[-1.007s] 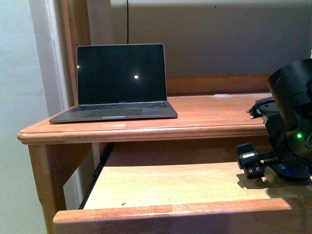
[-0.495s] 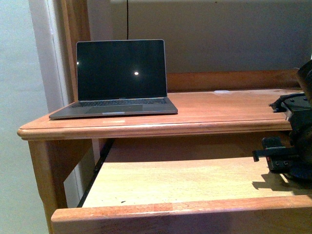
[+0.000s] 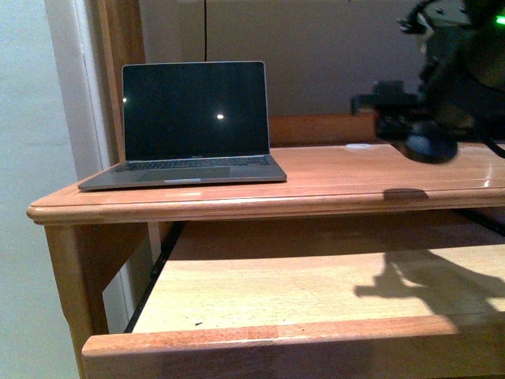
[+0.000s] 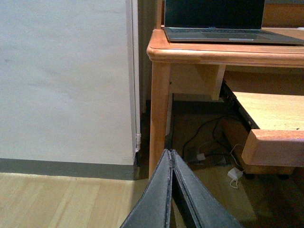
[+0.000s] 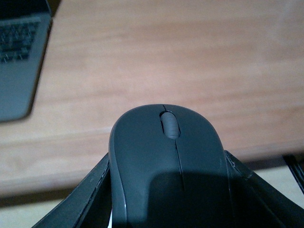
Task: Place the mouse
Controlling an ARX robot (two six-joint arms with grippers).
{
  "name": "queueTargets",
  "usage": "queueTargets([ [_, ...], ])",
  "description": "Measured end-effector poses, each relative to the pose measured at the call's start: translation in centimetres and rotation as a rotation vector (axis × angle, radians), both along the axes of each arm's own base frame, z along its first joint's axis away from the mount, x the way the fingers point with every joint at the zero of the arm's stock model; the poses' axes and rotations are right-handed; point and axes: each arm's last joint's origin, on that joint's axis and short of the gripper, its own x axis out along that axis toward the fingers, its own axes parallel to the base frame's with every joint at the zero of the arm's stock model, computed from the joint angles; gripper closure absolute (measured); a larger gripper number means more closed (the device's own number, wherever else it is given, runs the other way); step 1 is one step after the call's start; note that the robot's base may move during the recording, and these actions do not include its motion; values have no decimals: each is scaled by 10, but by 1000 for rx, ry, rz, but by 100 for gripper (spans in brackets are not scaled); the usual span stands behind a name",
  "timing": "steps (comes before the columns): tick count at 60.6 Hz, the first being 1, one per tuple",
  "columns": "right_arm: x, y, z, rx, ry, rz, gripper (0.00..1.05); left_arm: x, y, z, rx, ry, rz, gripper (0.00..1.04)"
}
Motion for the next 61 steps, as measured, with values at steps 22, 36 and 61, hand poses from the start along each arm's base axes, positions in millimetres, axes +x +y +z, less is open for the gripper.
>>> queueTargets([
  [22, 98, 63, -16, -111, -9, -115, 47, 0, 0, 0, 0, 0, 0, 42],
  [36, 130, 83, -30, -150, 7, -177, 47, 0, 0, 0, 0, 0, 0, 6],
  [61, 132, 90, -41, -47, -88, -130, 8, 0, 0, 0, 0, 0, 0, 8],
])
